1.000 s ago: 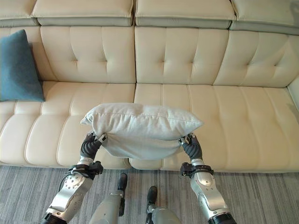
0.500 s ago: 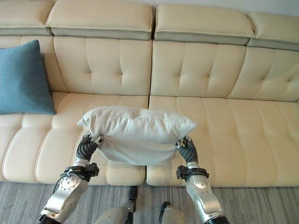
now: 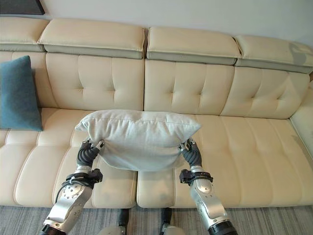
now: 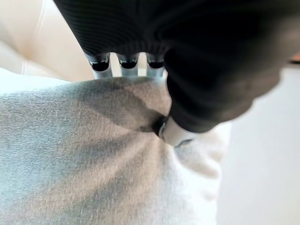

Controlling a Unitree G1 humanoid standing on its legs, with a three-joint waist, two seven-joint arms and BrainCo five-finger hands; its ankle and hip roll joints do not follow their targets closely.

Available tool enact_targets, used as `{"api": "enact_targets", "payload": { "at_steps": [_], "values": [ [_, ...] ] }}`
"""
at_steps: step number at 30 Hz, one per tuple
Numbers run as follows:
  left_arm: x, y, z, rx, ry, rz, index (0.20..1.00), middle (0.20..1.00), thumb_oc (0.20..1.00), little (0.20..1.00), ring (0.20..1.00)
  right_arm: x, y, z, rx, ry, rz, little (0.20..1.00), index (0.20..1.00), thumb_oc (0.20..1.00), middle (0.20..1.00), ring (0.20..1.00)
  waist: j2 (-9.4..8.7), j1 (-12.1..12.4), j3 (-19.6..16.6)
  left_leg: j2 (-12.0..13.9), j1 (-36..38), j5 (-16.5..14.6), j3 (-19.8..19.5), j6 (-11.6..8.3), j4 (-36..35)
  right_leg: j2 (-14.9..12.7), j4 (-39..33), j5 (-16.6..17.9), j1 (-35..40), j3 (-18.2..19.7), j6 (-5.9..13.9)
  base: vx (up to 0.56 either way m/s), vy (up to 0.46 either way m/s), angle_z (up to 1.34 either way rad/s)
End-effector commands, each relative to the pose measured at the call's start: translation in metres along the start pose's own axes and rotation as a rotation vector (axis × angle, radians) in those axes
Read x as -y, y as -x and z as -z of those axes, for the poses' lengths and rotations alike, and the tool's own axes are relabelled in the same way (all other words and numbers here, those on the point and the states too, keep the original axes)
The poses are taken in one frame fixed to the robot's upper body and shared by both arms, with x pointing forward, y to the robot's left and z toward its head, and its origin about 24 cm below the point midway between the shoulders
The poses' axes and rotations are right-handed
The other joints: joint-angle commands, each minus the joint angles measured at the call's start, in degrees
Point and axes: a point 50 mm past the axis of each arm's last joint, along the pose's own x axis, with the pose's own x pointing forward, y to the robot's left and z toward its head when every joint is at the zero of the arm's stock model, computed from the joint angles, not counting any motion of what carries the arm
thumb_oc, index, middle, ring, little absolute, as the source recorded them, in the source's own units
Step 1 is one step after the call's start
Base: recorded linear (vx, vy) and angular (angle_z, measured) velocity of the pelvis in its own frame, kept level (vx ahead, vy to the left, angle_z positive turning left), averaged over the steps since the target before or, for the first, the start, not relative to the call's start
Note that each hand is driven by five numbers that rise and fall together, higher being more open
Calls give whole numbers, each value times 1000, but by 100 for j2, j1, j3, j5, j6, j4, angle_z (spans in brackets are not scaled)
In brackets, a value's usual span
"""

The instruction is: Pick up all the scattered cushions and arrange them neatly on the sofa.

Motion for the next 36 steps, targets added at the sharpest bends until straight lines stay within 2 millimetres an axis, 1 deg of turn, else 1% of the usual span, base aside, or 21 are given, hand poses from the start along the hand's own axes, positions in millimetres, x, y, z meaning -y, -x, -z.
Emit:
{"api": "enact_targets", "payload": {
  "at_steps": [1, 3, 6, 9, 12, 18, 19, 20, 22, 23, 24, 25, 28, 29, 30, 31, 32, 33, 34, 35, 36],
  "values": [
    [40, -21, -45, 242, 12, 142, 200, 200, 200, 200, 200, -50, -24, -54, 267, -14, -167, 200, 200, 200, 200, 200, 62, 10, -345, -216, 365, -757, 62, 135, -30, -142, -23, -972, 553, -151, 365, 83, 4, -2],
    [47, -29, -57, 295, 13, 145, 200, 200, 200, 200, 200, -58, -34, -66, 306, -15, -166, 200, 200, 200, 200, 200, 72, 36, -342, -223, 324, -765, 38, 122, -30, -145, -23, -986, 534, -159, 365, 82, 11, 3],
    [50, -33, -63, 315, 14, 144, 200, 200, 200, 200, 200, -61, -37, -71, 321, -13, -169, 200, 200, 200, 200, 200, 71, 45, -336, -223, 297, -760, 37, 119, -30, -146, -23, -985, 511, -157, 367, 42, 11, 11],
    [57, -41, -79, 376, 35, 134, 200, 200, 200, 200, 200, -70, -45, -82, 347, -35, -169, 200, 200, 200, 200, 200, 76, 85, -297, -236, 144, -735, 7, 116, -30, -154, -23, -965, 387, -159, 371, 52, 28, 17],
    [60, -45, -82, 386, 37, 125, 200, 200, 200, 200, 200, -77, -49, -82, 342, -12, -189, 200, 200, 200, 200, 200, 75, 91, -249, -246, 16, -714, 15, 109, -30, -153, -23, -943, 265, -138, 374, 45, 20, 4],
    [64, -57, -75, 369, -14, 75, 200, 200, 200, 200, 200, -97, -61, -63, 240, 25, -206, 200, 200, 200, 200, 200, 72, 148, -74, -242, -399, -608, 29, 66, -30, -143, -23, -868, -192, -82, 380, 15, 4, 0],
    [68, -69, -82, 403, -87, 40, 200, 200, 200, 200, 200, -103, -72, -71, 253, 61, -197, 200, 200, 200, 200, 200, 77, 182, 0, -235, -599, -539, 24, 28, -30, -138, -23, -826, -387, -79, 385, 0, 0, 0],
    [68, -69, -82, 405, -87, 40, 200, 200, 200, 200, 200, -103, -72, -71, 254, 61, -197, 200, 200, 200, 200, 200, 76, 184, -2, -235, -611, -537, 24, 28, -30, -138, -23, -824, -398, -78, 384, -44, -5, 0],
    [73, -86, -94, 448, -153, -10, 200, 200, 200, 200, 200, -111, -87, -87, 281, 94, -182, 200, 200, 200, 200, 200, 74, 213, 73, -232, -838, -456, 36, -16, -30, -126, -23, -733, -640, -64, 396, -42, -9, -1],
    [74, -86, -95, 451, -153, -9, 200, 200, 200, 200, 200, -111, -88, -88, 283, 94, -182, 200, 200, 200, 200, 200, 72, 217, 76, -232, -851, -453, 37, -16, -30, -126, -23, -730, -654, -63, 395, -57, -11, -1],
    [79, -104, -106, 477, -237, -65, 200, 200, 200, 200, 200, -118, -101, -102, 299, 103, -161, 200, 200, 200, 200, 200, 65, 235, 137, -217, -1082, -370, 62, -67, -30, -123, -23, -642, -892, -44, 411, -44, 3, 0],
    [78, -113, -108, 476, -306, -90, 200, 200, 200, 200, 200, -119, -107, -106, 298, 132, -146, 200, 200, 200, 200, 200, 61, 232, 153, -205, -1167, -340, 83, -90, -30, -122, -23, -616, -980, -37, 422, -48, 10, -1],
    [79, -127, -113, 458, -388, -132, 200, 200, 200, 200, 200, -125, -118, -111, 278, 210, -126, 200, 200, 200, 200, 200, 50, 217, 206, -197, -1309, -281, 100, -129, -30, -111, -23, -574, -1115, -5, 452, -16, 5, -4],
    [76, -133, -109, 417, -414, -140, 200, 200, 200, 200, 200, -127, -121, -106, 249, 264, -128, 200, 200, 200, 200, 200, 45, 198, 222, -190, -1325, -265, 102, -143, -30, -114, -23, -562, -1136, -1, 456, -15, 5, -6],
    [74, -138, -112, 395, -405, -157, 200, 200, 200, 200, 200, -124, -125, -104, 218, 305, -121, 200, 200, 200, 200, 200, 36, 180, 218, -189, -1325, -260, 105, -146, -30, -114, -23, -562, -1139, 6, 460, -10, 6, -3],
    [69, -144, -115, 370, -403, -175, 555, 555, 555, 555, 555, -119, -129, -101, 190, 349, -102, 200, 200, 200, 200, 200, 25, 156, 222, -184, -1325, -259, 111, -145, -30, -119, -23, -557, -1142, 10, 472, 0, 0, 0],
    [61, -149, -118, 332, -381, -200, 1000, 1000, 1000, 1000, 1000, -113, -133, -100, 162, 393, -79, 749, 749, 749, 749, 749, 20, 138, 219, -184, -1311, -260, 115, -143, -30, -117, -23, -551, -1135, 22, 475, 0, 0, 0],
    [54, -154, -125, 308, -327, -206, 1000, 1000, 1000, 1000, 1000, -96, -140, -100, 120, 451, -50, 1000, 1000, 1000, 1000, 1000, 14, 129, 227, -182, -1276, -264, 118, -148, -30, -117, -23, -547, -1109, 20, 480, 0, 0, 0],
    [33, -160, -126, 232, -216, -239, 1000, 1000, 1000, 1000, 1000, -73, -146, -102, 81, 488, 0, 1000, 1000, 1000, 1000, 1000, 12, 113, 226, -185, -1214, -289, 115, -149, -30, -112, -23, -554, -1052, 21, 488, 0, 0, 0],
    [22, -161, -128, 216, -172, -247, 1000, 1000, 1000, 1000, 1000, -62, -146, -98, 48, 472, 29, 1000, 1000, 1000, 1000, 1000, 16, 101, 201, -182, -1178, -307, 111, -140, -30, -110, -23, -563, -1030, 37, 489, 0, 0, 0],
    [2, -162, -120, 138, -59, -290, 1000, 1000, 1000, 1000, 1000, -48, -146, -91, 1, 473, 58, 1000, 1000, 1000, 1000, 1000, 19, 82, 194, -178, -1106, -339, 116, -134, -30, -105, -23, -578, -969, 47, 489, 25, 9, -4]
  ]
}}
